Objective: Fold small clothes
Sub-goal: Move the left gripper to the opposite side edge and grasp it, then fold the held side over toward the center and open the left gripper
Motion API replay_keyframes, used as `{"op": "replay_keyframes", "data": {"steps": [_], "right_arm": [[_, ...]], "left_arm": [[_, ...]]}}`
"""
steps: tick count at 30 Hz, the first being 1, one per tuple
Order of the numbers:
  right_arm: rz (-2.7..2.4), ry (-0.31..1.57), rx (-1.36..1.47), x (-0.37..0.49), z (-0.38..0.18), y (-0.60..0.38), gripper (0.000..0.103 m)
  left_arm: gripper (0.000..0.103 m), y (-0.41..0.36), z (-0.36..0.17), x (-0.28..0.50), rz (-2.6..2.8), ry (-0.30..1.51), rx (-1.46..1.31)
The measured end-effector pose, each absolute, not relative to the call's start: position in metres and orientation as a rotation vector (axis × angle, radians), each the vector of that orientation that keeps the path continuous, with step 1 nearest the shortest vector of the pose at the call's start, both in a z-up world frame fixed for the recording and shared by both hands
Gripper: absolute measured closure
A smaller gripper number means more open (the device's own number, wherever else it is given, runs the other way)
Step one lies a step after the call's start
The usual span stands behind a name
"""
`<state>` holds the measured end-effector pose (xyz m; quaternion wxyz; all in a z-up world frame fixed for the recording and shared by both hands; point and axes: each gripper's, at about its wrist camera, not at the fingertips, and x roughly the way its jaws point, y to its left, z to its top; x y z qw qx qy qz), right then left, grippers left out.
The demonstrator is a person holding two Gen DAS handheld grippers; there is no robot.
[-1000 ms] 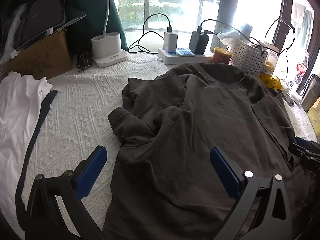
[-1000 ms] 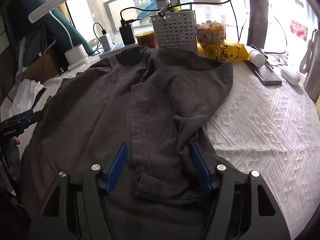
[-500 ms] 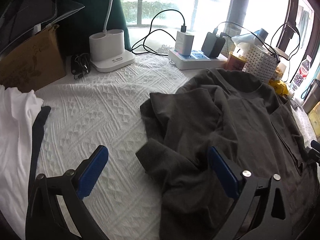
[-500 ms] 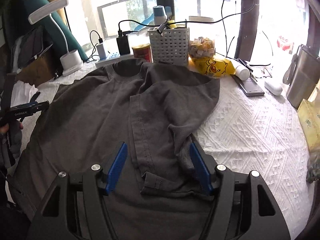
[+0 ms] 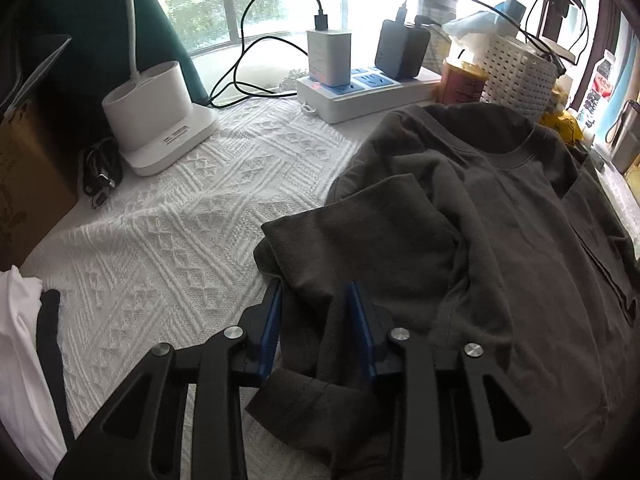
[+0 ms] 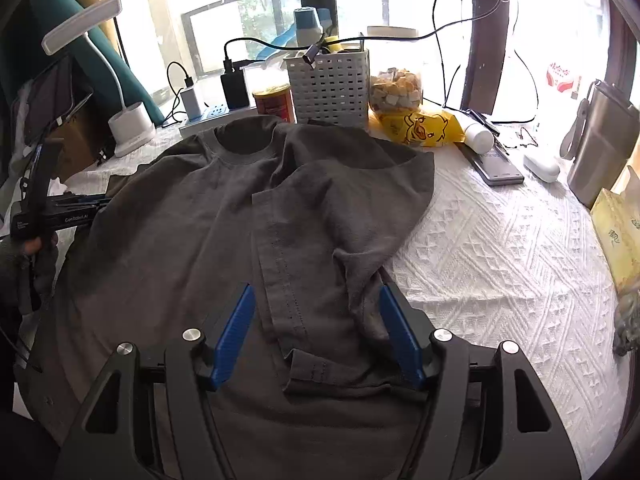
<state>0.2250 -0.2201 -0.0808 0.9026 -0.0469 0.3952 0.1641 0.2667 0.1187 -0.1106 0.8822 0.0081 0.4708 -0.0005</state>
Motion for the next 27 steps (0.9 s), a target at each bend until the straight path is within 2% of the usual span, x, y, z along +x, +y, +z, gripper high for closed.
{"op": "replay_keyframes", "data": {"steps": [5,16,27], "right_arm": [[0.350,0.824,-0.077,0.227,-0.087,-0.218,0.035],[0.388,0.827,-0.035,0.232,-0.092,-0.228,0.035],[0.408,0.790,0.017,0.223,-0.088,-0.250,0.035]], "left_arm": [[0.094,0.123,-0.106,0.268,-0.011,0.987,0.010],[0.097,0.135,-0.072,0.228,0.176,0.863,0.019],[0.097,0.061,-0.037,0.236,-0.012,0.829,0.027]]}}
